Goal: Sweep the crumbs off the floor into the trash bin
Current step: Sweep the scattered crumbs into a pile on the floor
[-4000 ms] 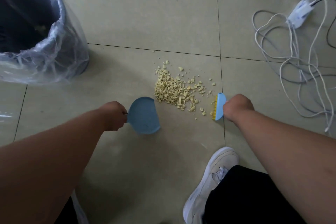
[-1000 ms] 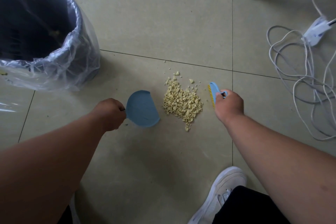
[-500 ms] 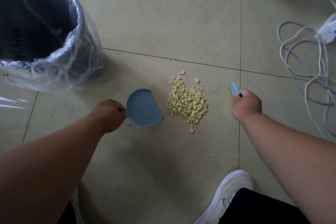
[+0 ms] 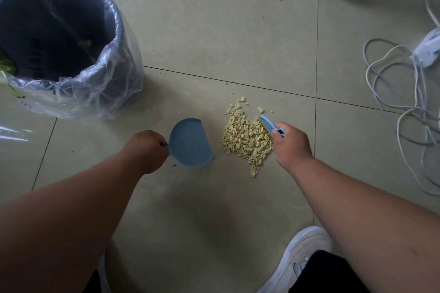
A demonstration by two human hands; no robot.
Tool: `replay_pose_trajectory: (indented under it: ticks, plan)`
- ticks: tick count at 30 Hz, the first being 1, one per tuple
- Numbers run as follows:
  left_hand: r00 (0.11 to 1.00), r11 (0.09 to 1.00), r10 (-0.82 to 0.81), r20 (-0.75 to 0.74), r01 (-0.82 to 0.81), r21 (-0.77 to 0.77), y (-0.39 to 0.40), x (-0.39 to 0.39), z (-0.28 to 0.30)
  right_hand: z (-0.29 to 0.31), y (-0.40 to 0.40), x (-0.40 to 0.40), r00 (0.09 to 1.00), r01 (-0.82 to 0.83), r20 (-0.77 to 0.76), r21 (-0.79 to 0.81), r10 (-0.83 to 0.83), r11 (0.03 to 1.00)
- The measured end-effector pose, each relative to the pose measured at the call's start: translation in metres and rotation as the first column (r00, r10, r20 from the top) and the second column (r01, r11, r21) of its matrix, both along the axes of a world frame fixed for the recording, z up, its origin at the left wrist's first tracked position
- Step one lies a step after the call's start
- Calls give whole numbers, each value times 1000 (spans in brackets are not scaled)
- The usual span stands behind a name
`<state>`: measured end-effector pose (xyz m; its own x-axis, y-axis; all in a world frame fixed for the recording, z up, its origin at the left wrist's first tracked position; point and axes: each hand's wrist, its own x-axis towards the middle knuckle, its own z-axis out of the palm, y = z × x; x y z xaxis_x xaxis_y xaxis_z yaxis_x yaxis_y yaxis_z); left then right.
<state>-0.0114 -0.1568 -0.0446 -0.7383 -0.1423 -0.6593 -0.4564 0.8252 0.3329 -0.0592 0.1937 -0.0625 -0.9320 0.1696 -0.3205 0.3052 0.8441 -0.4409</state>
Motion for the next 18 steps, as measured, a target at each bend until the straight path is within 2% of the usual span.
replay_pose_trajectory:
  ticks: [5, 10, 13, 18]
  plan:
    - [1000, 998, -30, 5, 30, -58, -6, -5, -7, 5, 13, -16, 986, 150, -84, 28, -147, 988]
    - [997, 998, 49, -65, -51, -39, -13, -7, -17, 2, 30, -33, 971, 235, -65, 80, -231, 969]
    - [981, 990, 136, -139, -129, 54, -19, -6, -21, -3, 27, -36, 969, 244, -50, 65, -241, 968]
    - [977, 987, 137, -161, -120, 110, -22, -9, -18, -8, 5, -45, 981, 188, -41, 16, -187, 982]
